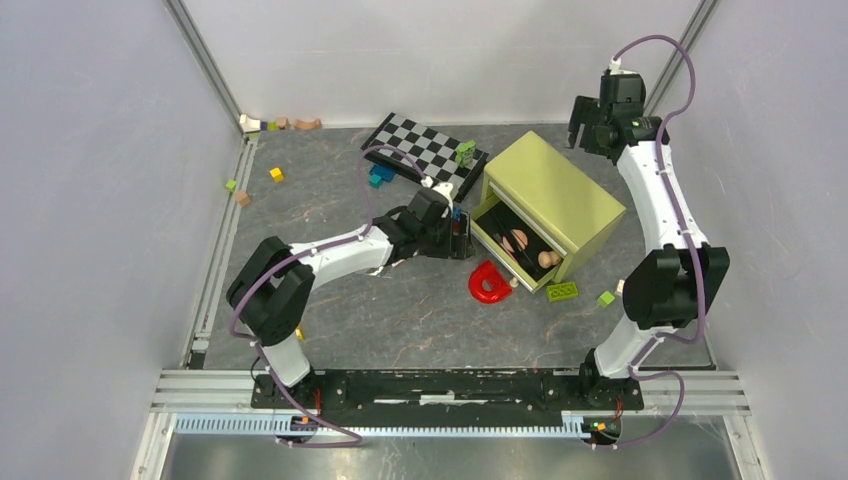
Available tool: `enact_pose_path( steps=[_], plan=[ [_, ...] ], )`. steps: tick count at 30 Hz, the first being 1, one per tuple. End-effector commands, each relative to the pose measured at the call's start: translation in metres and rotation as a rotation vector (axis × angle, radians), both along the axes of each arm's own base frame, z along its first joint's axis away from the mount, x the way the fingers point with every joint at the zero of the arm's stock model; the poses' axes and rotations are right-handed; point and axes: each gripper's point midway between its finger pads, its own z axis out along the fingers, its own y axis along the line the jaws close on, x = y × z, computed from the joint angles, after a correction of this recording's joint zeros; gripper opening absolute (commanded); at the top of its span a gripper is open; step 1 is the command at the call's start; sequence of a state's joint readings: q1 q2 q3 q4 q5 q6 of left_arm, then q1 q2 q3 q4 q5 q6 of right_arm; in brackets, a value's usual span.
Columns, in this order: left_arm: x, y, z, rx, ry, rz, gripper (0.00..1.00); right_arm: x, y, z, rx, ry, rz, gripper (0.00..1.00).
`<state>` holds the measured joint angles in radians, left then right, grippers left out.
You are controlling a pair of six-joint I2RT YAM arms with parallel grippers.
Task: Organize the makeup
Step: Close the drawer in the storage box.
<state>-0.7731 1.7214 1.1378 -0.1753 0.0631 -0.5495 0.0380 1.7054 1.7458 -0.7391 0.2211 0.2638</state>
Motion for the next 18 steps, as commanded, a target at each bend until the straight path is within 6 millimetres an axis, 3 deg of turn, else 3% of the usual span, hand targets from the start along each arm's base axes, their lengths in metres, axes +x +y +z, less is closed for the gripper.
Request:
enact_pose_path(
  steps=[1,9,18],
  plan=[
    [0.001,-0.024,-0.001,-0.091,0.019,0.063,0.83,0.014,-0.009,-0.005,0.013,-0.006,0.003,0.85],
    [0.009,-0.022,-0.032,-0.078,0.104,0.277,0.83,0.023,-0.005,-0.033,0.029,0.039,0.019,0.84],
    [0.017,-0.037,-0.045,-0.09,0.118,0.362,0.85,0.025,0.008,-0.056,0.061,0.106,0.096,0.83]
  ],
)
